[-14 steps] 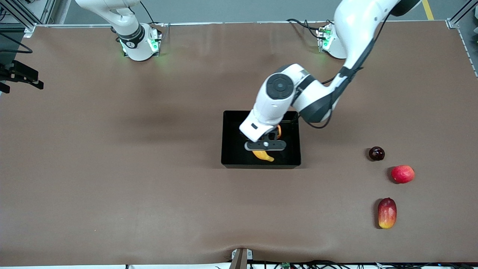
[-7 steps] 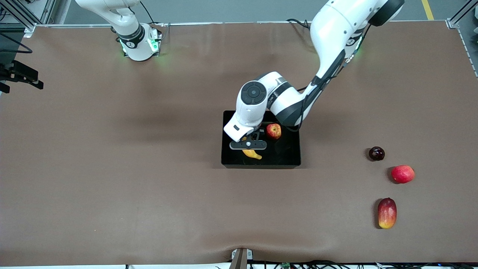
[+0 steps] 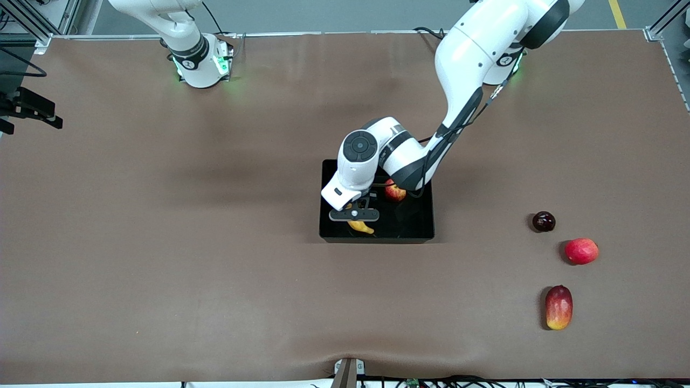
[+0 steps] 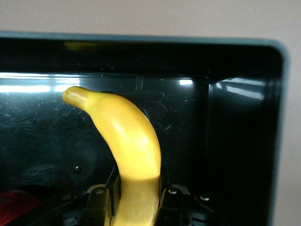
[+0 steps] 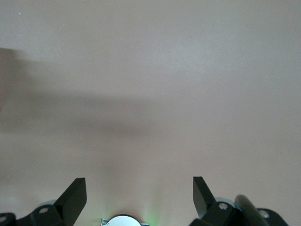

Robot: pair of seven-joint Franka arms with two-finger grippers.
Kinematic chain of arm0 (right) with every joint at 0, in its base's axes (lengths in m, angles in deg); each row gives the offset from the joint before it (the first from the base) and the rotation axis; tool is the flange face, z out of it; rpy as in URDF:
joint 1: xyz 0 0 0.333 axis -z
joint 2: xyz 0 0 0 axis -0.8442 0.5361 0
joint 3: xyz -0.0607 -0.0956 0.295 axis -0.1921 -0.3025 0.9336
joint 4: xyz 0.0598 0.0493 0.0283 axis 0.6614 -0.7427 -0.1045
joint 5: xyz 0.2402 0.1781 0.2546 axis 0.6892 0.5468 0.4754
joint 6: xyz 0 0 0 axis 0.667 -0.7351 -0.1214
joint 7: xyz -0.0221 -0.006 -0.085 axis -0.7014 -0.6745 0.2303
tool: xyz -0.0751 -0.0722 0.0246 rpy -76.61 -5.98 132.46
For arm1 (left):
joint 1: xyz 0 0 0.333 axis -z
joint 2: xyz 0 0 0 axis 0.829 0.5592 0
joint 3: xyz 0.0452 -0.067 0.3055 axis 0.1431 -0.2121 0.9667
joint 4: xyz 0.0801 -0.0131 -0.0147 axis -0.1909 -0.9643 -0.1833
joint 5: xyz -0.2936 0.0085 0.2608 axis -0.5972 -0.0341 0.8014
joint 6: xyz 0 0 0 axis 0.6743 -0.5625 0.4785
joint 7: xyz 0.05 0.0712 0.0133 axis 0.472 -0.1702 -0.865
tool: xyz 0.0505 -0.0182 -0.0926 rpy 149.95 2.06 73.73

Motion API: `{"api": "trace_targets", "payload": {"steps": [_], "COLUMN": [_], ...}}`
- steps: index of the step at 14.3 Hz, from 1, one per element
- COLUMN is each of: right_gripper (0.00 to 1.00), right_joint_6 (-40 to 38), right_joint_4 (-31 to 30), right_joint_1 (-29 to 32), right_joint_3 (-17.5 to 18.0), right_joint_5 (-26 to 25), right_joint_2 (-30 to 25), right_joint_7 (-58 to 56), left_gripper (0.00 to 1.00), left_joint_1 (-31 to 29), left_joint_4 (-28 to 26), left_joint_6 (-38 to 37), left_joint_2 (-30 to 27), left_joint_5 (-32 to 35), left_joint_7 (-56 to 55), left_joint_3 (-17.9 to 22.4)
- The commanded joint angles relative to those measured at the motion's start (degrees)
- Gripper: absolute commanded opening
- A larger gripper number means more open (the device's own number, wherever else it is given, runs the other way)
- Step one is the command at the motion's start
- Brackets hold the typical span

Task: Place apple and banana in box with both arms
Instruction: 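Lower the banana into the tray and open the left gripper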

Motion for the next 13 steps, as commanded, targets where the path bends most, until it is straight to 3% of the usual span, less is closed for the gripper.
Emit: {"api": "trace_targets", "payload": {"steps": [1,3,4,5,6,10,13], "right_gripper": [1.00,1.00,1.00,1.00,1.00,1.00,1.00], "right_joint_6": [0.0,0.0,0.0,0.0,0.0,0.0,0.0], "right_joint_4": [-1.0,-1.0,-1.0,-1.0,-1.0,-1.0,-1.0], "right_joint_1": [1.1,1.1,1.1,1.1,1.1,1.1,1.1], "right_joint_3": [0.9,0.9,1.0,1.0,0.9,1.0,0.9], "right_joint_5": [-0.2,-0.2,-0.2,-0.2,-0.2,-0.2,-0.2], "right_joint_2": [-1.2,-1.2,-1.2,-1.2,-1.2,-1.1,-1.1], "right_joint_7": [0.2,0.2,0.2,0.2,0.2,0.2,0.2], "left_gripper": [0.00,0.00,0.20,0.50,1.00,1.00,1.00], "left_joint_1": [1.8,1.8,1.8,1.7,1.7,0.6,-1.8], "left_joint_4": [1.4,1.3,1.3,1.3,1.3,1.3,1.3], "left_joint_6": [1.7,2.3,2.3,2.3,2.3,-0.3,-6.7], "left_joint_2": [1.8,2.9,2.9,2.8,2.7,-1.8,-9.1], "left_joint_5": [1.3,1.4,2.0,2.8,3.2,4.4,4.2], "left_joint_7": [-1.1,-1.2,-1.2,-1.2,-1.2,-1.6,-1.5], "left_joint_3": [1.4,1.5,1.5,1.7,1.8,2.3,2.2]}}
